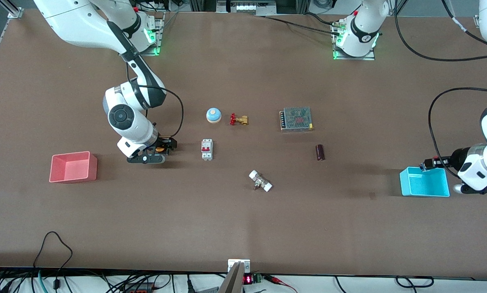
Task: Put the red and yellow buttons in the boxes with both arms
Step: 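Carry the red button over the cyan box with the left gripper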
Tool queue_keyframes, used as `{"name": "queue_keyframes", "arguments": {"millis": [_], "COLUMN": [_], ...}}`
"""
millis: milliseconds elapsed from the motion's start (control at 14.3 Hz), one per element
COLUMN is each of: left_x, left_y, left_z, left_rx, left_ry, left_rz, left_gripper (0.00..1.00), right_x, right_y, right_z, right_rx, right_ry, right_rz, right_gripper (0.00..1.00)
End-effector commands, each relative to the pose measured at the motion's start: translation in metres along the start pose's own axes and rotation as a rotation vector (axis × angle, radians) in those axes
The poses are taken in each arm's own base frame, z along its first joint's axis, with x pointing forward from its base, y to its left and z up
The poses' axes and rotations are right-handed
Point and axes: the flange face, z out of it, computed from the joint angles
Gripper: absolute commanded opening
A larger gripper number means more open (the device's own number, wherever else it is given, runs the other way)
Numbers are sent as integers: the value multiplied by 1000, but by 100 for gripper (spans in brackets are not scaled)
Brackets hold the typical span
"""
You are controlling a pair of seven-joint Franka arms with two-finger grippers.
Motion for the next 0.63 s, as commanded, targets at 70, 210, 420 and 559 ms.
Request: {"name": "queue_keyframes", "arguments": {"millis": [70,210,420,559], "left_x": [29,38,40,42], "left_y": [-19,-27,-38,-39], "left_z": [15,10,16,28], "left_rx": [-16,-7,12,35], "left_ry": [4,39,30,11], "left_rz": [56,117,117,133], "left_gripper": [20,20,21,21], "right_x": [4,4,5,10], "right_y": [-5,-5,-4,-1], "right_z": [-3,-3,-4,-14], "right_rx": [-7,-6,-5,-1], "right_ry": [11,11,12,28], "right_rz": [9,11,14,13], "right_gripper": [63,46,21,15]}}
